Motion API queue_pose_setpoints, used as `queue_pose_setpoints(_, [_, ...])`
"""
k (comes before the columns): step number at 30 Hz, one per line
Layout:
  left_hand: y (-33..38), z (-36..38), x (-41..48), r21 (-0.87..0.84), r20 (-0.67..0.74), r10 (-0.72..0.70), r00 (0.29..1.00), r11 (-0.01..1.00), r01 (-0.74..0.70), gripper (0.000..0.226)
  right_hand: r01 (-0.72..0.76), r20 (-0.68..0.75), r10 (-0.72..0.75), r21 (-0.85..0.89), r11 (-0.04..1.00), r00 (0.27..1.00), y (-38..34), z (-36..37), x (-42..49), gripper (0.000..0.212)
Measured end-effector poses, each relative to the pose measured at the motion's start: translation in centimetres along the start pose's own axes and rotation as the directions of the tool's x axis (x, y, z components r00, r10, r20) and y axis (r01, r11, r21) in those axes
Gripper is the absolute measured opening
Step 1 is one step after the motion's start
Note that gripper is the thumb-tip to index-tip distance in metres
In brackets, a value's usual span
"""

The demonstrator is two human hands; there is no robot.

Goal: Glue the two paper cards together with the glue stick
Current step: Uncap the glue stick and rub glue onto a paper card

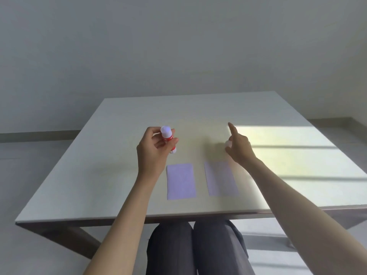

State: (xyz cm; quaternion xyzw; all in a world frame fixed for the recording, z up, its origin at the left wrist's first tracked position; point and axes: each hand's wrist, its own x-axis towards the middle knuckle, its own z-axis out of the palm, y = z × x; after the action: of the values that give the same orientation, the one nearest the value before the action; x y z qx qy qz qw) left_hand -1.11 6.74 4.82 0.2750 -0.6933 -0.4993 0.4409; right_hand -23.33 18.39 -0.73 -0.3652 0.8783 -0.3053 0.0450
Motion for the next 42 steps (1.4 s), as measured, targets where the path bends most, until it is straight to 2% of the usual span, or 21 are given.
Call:
queue_pose_setpoints(3, [0.0,0.2,0.1,-0.071,-0.003,-0.016,1.0,0.997,0.015,0.02,0.027,0.01,-0.026,-0.158,0.987,1.0,-0.7,-0.8,-0.6,0.083])
queue_pose_setpoints(5, [-0.2,0.6,0.0,-0.114,0.002,-0.028,1.0,0.993,0.028,0.008,0.076,-0.115,-0.095,-0.156,0.985,0.989,-2.3,-1.3,-1.6,0.079])
queue_pose_setpoints(6, [-0.2,0.9,0.0,-0.151,-0.003,-0.051,0.999,0.987,0.05,0.006,0.132,-0.164,-0.136,-0.034,0.991,0.977,-3.6,-1.4,-2.5,0.074])
queue_pose_setpoints(7, [-0.1,1.3,-0.1,-0.207,-0.012,-0.084,0.996,0.975,0.08,0.006,0.182,-0.161,-0.155,0.169,0.969,0.975,-5.1,-1.3,-3.6,0.066])
queue_pose_setpoints(9, [0.3,2.1,-0.1,-0.346,-0.04,-0.157,0.987,0.929,0.134,0.008,0.166,-0.008,-0.195,0.559,0.813,0.981,-8.1,-0.8,-5.8,0.048])
queue_pose_setpoints(10, [0.4,2.6,-0.1,-0.41,-0.056,-0.191,0.98,0.9,0.152,0.007,0.129,0.055,-0.221,0.664,0.737,0.974,-9.2,-0.3,-6.6,0.04])
queue_pose_setpoints(12, [0.8,3.1,-0.3,-0.519,-0.071,-0.26,0.963,0.834,0.187,0.005,0.101,0.045,-0.208,0.761,0.641,0.977,-10.4,0.6,-7.6,0.025])
queue_pose_setpoints(15, [0.9,3.2,-0.7,-0.604,-0.039,-0.305,0.952,0.766,0.221,0.005,0.079,-0.016,-0.113,0.817,0.572,0.993,-11.0,0.9,-7.9,0.011])
queue_pose_setpoints(18, [0.9,3.1,-1.0,-0.613,0.007,-0.309,0.951,0.75,0.248,0.005,-0.137,0.179,-0.049,0.879,0.457,0.983,-11.3,1.1,-7.9,0.021])
queue_pose_setpoints(21, [0.8,3.0,-1.3,-0.542,0.064,-0.232,0.971,0.808,0.229,0.009,-0.498,0.501,0.056,0.831,0.247,0.864,-11.7,0.6,-7.6,0.041])
queue_pose_setpoints(23, [0.7,3.0,-1.6,-0.556,0.091,-0.223,0.971,0.797,0.235,0.01,-0.516,0.519,0.062,0.817,0.258,0.852,-11.3,0.4,-7.7,0.05])
queue_pose_setpoints(25, [0.5,2.9,-1.5,-0.55,0.063,-0.247,0.967,0.8,0.24,0.007,-0.373,0.402,-0.009,0.858,0.354,0.916,-10.6,0.4,-7.9,0.046])
queue_pose_setpoints(26, [0.4,2.8,-1.5,-0.513,0.035,-0.251,0.967,0.826,0.233,0.009,-0.287,0.33,-0.071,0.893,0.346,0.941,-10.4,0.4,-8.1,0.035])
queue_pose_setpoints(28, [0.2,2.8,-1.4,-0.482,0.021,-0.255,0.967,0.845,0.233,0.009,-0.203,0.238,-0.169,0.958,0.203,0.957,-9.9,0.6,-8.5,0.019])
queue_pose_setpoints(30, [0.3,2.9,-1.6,-0.474,0.053,-0.242,0.969,0.848,0.238,0.004,-0.252,0.268,-0.14,0.96,0.12,0.953,-9.7,0.8,-8.6,0.019])
queue_pose_setpoints(34, [-0.1,2.9,-2.0,-0.441,0.117,-0.231,0.966,0.86,0.259,0.005,-0.481,0.49,0.047,0.826,0.293,0.871,-9.9,0.9,-8.6,0.051])
queue_pose_setpoints(35, [-0.3,2.8,-2.0,-0.451,0.12,-0.241,0.963,0.851,0.269,0.006,-0.458,0.473,0.038,0.823,0.336,0.88,-9.9,0.9,-8.7,0.052])
queue_pose_setpoints(37, [-0.5,2.6,-2.0,-0.454,0.105,-0.252,0.962,0.849,0.272,0.006,-0.308,0.343,-0.025,0.873,0.378,0.939,-9.8,0.9,-8.8,0.042])
queue_pose_setpoints(39, [-0.7,2.5,-2.0,-0.464,0.106,-0.253,0.961,0.842,0.273,0.006,-0.186,0.225,-0.08,0.923,0.336,0.971,-9.8,0.9,-9.1,0.023])
queue_pose_setpoints(41, [-1.0,2.4,-2.0,-0.476,0.125,-0.245,0.961,0.836,0.275,0.008,-0.232,0.265,-0.077,0.927,0.295,0.961,-9.9,0.9,-9.1,0.021])
queue_pose_setpoints(42, [-1.1,2.4,-2.0,-0.475,0.141,-0.238,0.961,0.835,0.277,0.009,-0.328,0.353,-0.051,0.906,0.267,0.934,-10.0,0.8,-9.0,0.029])
